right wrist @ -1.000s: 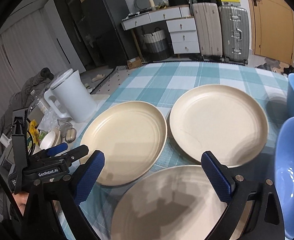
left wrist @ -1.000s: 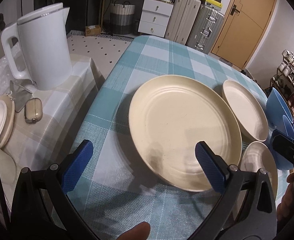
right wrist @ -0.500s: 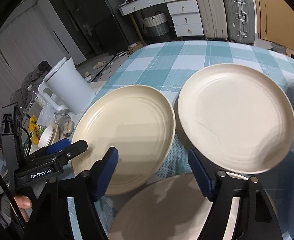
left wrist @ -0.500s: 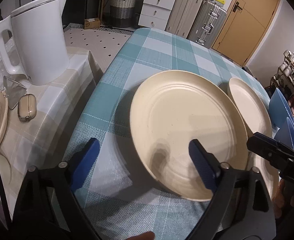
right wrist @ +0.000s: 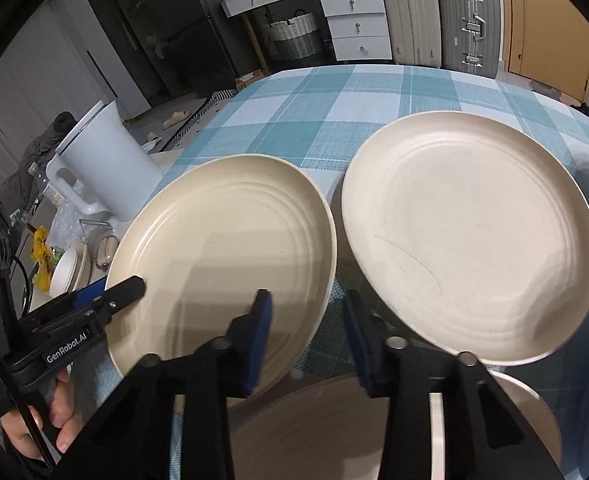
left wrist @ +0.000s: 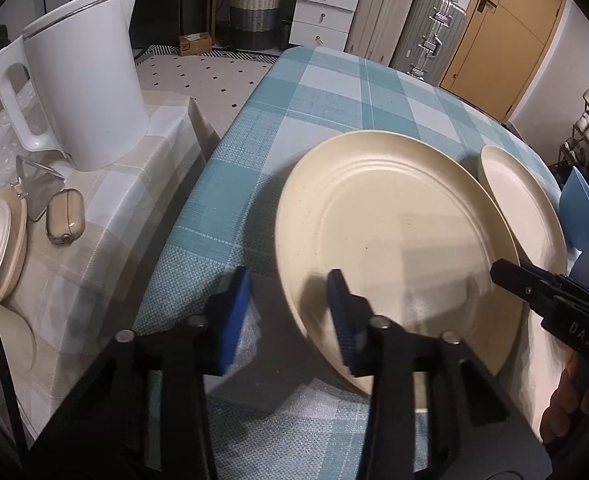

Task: Organize plates and bowls

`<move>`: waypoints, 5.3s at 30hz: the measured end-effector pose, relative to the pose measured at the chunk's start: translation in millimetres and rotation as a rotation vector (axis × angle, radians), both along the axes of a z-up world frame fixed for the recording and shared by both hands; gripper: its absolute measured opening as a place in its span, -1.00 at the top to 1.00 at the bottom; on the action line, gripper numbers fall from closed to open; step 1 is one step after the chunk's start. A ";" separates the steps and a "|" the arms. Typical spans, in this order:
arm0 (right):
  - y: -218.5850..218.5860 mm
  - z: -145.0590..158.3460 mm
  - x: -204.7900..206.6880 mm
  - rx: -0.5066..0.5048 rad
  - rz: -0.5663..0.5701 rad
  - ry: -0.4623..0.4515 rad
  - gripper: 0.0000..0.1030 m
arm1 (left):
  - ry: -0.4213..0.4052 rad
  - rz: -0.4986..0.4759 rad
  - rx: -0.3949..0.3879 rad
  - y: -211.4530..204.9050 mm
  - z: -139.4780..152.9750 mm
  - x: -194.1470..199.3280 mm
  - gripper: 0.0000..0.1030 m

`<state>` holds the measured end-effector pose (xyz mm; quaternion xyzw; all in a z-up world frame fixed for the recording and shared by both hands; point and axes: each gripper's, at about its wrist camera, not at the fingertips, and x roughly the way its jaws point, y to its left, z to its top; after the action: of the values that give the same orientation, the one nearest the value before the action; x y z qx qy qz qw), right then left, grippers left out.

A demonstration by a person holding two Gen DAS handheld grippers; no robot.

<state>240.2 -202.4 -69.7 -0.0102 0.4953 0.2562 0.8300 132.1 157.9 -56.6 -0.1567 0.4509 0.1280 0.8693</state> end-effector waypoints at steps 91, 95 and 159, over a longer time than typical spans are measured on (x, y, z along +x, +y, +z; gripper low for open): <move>-173.6 58.1 -161.6 0.032 -0.248 -0.187 0.71 | -0.167 -0.320 0.177 -190.8 61.3 -104.4 0.66; -172.8 53.3 -162.3 0.015 -0.258 -0.182 0.71 | -0.157 -0.331 0.183 -191.1 53.9 -101.9 0.65; -194.1 115.4 -211.8 0.001 -0.214 -0.388 -0.96 | -0.225 -0.406 0.080 -187.1 88.7 -122.0 -0.75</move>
<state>28.4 -396.4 45.7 -0.0063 0.3245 0.1604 0.9322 10.2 -29.2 32.1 -0.0414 0.3680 -0.0501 0.9276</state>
